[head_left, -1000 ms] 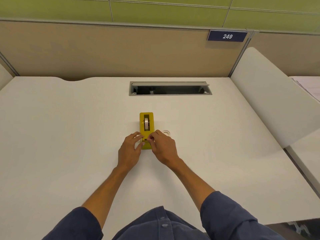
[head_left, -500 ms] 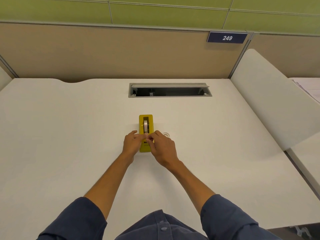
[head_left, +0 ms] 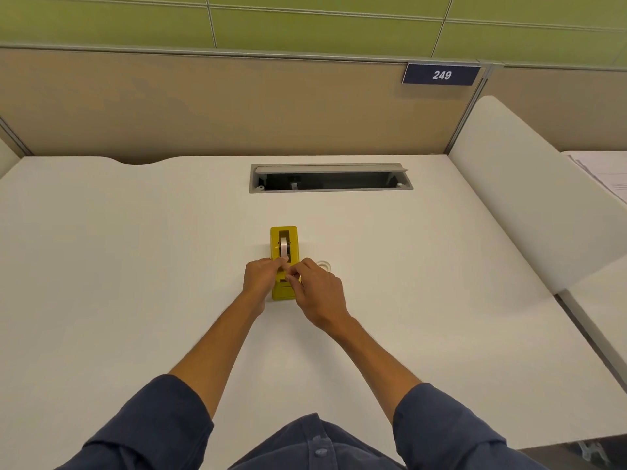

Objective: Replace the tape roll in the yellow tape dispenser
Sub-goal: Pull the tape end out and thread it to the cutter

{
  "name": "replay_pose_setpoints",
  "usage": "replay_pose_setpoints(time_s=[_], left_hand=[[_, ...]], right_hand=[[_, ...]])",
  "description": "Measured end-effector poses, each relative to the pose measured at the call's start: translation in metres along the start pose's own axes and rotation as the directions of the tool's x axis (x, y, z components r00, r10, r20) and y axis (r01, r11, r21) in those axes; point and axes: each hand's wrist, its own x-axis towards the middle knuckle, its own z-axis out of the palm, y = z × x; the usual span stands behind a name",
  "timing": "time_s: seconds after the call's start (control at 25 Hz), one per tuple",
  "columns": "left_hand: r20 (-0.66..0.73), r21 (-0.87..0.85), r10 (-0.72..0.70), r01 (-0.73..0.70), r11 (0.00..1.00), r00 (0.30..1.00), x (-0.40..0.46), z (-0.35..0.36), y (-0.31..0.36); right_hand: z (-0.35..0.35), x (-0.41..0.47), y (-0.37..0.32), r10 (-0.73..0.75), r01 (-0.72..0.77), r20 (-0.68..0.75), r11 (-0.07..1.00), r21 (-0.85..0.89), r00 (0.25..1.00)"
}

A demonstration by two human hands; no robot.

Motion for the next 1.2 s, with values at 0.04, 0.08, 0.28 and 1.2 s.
replay_pose_setpoints(time_s=[0.04,0.08,0.28,1.2], left_hand=[[0.008,0.001,-0.002,0.002,1.0,1.0,0.001,0.001,0.002],[0.011,0.006,0.004,-0.004,1.0,1.0,0.002,0.001,0.003],[0.026,0.025,0.02,-0.021,0.999,0.999,0.003,-0.002,0.005],[0.002,0.281,0.344,-0.331,0.901,0.939,-0.015,-0.019,-0.037]], right_hand=[[0.0,0.0,0.0,-0.002,0.002,-0.001,1.0,0.002,1.0],[0.0,0.0,0.0,-0.004,0.004,-0.001,1.0,0.004,1.0],[0.0,0.0,0.0,-0.005,0.005,0.004,1.0,0.006,1.0],[0.007,-0.001,0.004,-0.023,0.023,-0.001,1.0,-0.004,1.0]])
